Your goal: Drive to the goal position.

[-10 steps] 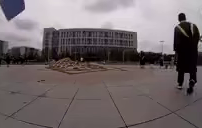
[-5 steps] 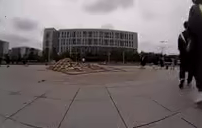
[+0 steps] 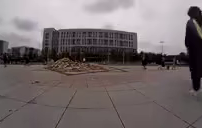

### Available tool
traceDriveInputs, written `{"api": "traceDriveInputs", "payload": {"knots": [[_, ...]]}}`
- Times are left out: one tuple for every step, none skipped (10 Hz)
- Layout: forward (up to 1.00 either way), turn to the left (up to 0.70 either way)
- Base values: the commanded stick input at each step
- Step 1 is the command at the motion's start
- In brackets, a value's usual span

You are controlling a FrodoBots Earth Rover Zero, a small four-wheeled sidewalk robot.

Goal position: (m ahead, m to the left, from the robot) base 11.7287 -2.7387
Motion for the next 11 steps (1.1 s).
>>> {"api": "traceDriveInputs", "payload": {"knots": [[0.6, -0.11], [0.6, -0.11], [0.6, -0.11], [0.6, -0.11], [0.6, -0.11], [0.6, -0.11], [0.6, -0.11], [0.6, -0.11], [0.6, -0.11], [0.6, -0.11], [0.6, -0.11]]}}
